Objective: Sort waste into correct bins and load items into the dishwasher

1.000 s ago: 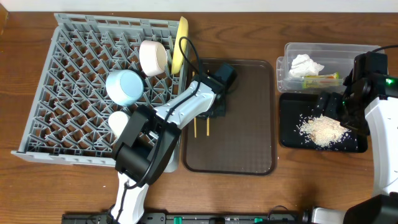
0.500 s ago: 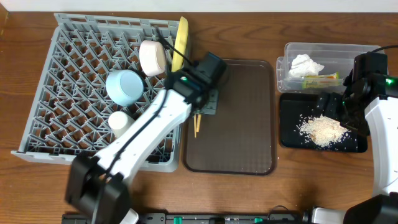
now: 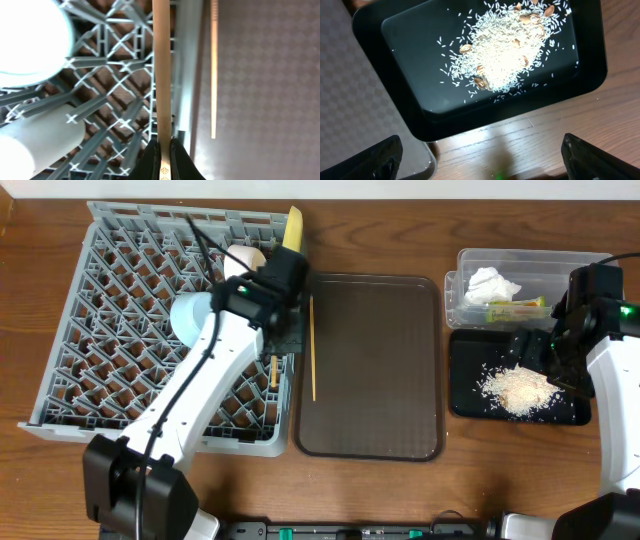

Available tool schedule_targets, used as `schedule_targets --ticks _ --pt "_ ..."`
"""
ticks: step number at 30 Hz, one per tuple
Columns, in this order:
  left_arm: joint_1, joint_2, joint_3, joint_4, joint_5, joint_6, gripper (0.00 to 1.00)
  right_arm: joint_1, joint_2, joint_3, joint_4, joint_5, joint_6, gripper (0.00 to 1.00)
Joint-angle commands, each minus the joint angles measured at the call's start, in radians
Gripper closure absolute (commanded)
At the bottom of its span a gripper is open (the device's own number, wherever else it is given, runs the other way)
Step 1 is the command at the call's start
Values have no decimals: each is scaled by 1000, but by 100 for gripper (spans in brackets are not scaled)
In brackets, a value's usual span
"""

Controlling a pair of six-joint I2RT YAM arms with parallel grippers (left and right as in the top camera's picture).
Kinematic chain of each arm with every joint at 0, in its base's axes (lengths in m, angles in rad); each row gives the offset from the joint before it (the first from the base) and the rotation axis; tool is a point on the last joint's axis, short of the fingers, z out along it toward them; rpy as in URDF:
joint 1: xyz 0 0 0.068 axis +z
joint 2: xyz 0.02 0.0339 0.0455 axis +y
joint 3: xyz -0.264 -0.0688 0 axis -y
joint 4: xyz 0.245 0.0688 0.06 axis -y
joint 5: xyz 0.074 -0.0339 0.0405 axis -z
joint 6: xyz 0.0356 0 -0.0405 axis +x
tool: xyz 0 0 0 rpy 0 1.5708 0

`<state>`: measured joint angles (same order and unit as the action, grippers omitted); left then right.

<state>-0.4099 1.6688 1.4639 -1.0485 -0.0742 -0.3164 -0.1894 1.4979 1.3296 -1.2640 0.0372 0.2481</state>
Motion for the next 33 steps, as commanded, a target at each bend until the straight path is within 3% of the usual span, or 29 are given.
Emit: schedule_targets --ticks 1,14,21,33 --pt "6 9 -23 -10 -12 9 94 -6 -8 10 -1 3 -11 1" --pt "6 9 -172 75 -13 9 93 -6 -8 10 -1 3 -10 1" --pt "6 9 -172 77 -12 9 57 -6 -8 10 -3 3 -10 1" --pt "-39 -125 -151 144 85 -3 51 -6 -8 9 -1 3 -10 1"
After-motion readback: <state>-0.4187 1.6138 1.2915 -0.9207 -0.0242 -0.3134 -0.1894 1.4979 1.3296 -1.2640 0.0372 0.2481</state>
